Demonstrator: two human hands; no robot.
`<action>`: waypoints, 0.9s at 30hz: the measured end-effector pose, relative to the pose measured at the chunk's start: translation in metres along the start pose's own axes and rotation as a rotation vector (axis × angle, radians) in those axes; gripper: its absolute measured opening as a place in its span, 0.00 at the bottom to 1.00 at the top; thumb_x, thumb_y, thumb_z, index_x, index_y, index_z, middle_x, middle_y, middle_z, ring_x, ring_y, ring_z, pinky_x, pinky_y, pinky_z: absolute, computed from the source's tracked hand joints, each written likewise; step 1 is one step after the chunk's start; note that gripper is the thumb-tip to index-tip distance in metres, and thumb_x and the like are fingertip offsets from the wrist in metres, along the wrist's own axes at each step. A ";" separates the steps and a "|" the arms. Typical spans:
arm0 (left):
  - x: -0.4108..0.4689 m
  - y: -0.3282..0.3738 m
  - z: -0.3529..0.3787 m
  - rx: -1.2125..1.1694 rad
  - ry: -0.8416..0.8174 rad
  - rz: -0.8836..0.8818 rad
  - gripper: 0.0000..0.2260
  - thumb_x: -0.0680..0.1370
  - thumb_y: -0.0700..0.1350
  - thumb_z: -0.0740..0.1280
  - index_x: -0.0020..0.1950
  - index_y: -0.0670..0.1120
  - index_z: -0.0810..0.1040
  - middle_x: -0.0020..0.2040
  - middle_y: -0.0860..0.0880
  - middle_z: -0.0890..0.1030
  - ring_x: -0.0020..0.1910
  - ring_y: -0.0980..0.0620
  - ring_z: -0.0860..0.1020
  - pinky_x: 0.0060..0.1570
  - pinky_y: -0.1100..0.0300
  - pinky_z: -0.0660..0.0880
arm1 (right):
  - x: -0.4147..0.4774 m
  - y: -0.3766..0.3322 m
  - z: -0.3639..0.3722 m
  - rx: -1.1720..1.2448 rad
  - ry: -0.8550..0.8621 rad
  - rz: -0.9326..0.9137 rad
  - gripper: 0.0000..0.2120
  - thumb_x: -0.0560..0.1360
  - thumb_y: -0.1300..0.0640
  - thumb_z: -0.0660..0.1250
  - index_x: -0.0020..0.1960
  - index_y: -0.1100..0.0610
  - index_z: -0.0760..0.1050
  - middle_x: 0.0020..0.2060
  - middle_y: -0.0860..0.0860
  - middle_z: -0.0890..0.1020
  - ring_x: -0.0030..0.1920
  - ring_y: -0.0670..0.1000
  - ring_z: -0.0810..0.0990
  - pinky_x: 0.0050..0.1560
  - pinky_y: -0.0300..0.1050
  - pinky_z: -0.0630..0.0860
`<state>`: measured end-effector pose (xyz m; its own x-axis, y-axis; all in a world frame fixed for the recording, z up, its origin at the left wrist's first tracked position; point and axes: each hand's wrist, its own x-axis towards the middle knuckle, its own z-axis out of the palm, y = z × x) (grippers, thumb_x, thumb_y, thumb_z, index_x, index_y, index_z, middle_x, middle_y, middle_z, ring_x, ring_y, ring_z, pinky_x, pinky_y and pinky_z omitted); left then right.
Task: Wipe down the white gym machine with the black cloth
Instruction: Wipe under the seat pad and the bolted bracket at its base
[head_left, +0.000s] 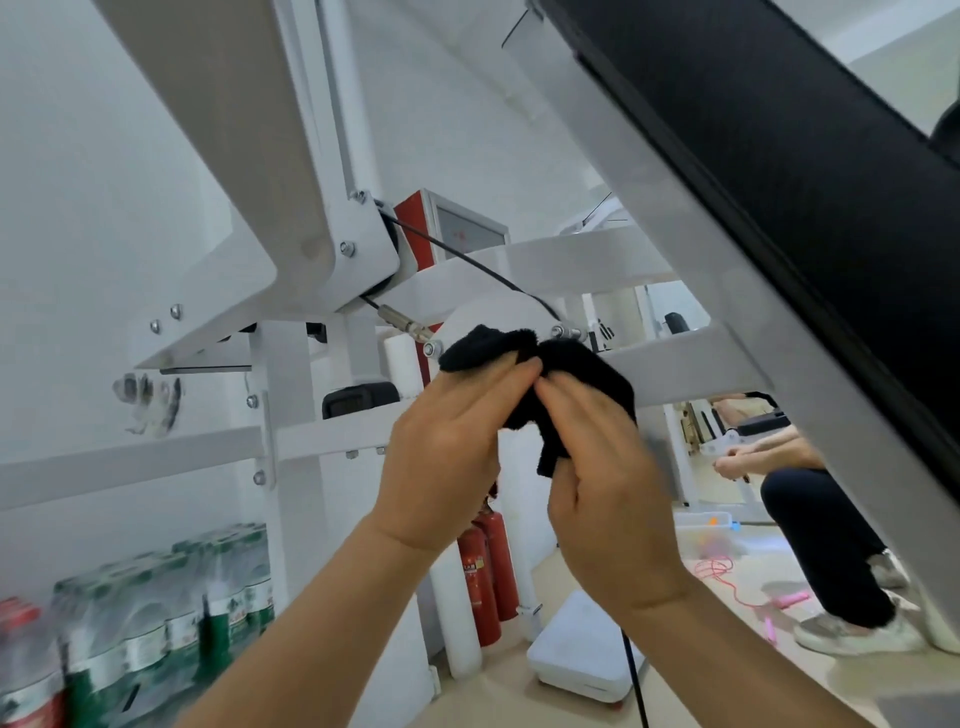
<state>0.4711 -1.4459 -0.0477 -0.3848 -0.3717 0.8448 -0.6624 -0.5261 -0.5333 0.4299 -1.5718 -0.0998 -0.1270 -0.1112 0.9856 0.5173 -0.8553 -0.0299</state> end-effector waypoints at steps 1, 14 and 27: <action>-0.016 -0.009 0.002 0.039 -0.063 -0.030 0.16 0.81 0.35 0.57 0.65 0.42 0.79 0.64 0.45 0.79 0.61 0.44 0.79 0.57 0.50 0.79 | -0.005 0.002 0.004 -0.067 -0.076 -0.030 0.23 0.76 0.67 0.51 0.66 0.66 0.76 0.63 0.59 0.79 0.64 0.56 0.77 0.68 0.48 0.72; -0.031 -0.044 0.013 -0.220 -0.230 -1.113 0.24 0.79 0.36 0.64 0.74 0.51 0.69 0.64 0.55 0.78 0.60 0.55 0.76 0.58 0.71 0.68 | 0.045 -0.042 0.055 -0.535 -0.790 -0.156 0.26 0.78 0.50 0.62 0.73 0.58 0.65 0.73 0.53 0.64 0.75 0.54 0.55 0.70 0.51 0.55; -0.029 -0.023 0.013 -0.547 -0.171 -1.157 0.28 0.80 0.39 0.64 0.77 0.55 0.62 0.66 0.61 0.72 0.62 0.64 0.72 0.66 0.64 0.67 | 0.015 -0.026 0.047 -0.521 -0.655 -0.025 0.30 0.67 0.49 0.73 0.67 0.58 0.76 0.66 0.51 0.77 0.70 0.50 0.72 0.66 0.50 0.57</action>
<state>0.5059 -1.4334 -0.0608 0.6460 -0.0267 0.7629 -0.7447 -0.2415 0.6222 0.4544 -1.5279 -0.0765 0.4671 0.0899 0.8796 0.0432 -0.9959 0.0789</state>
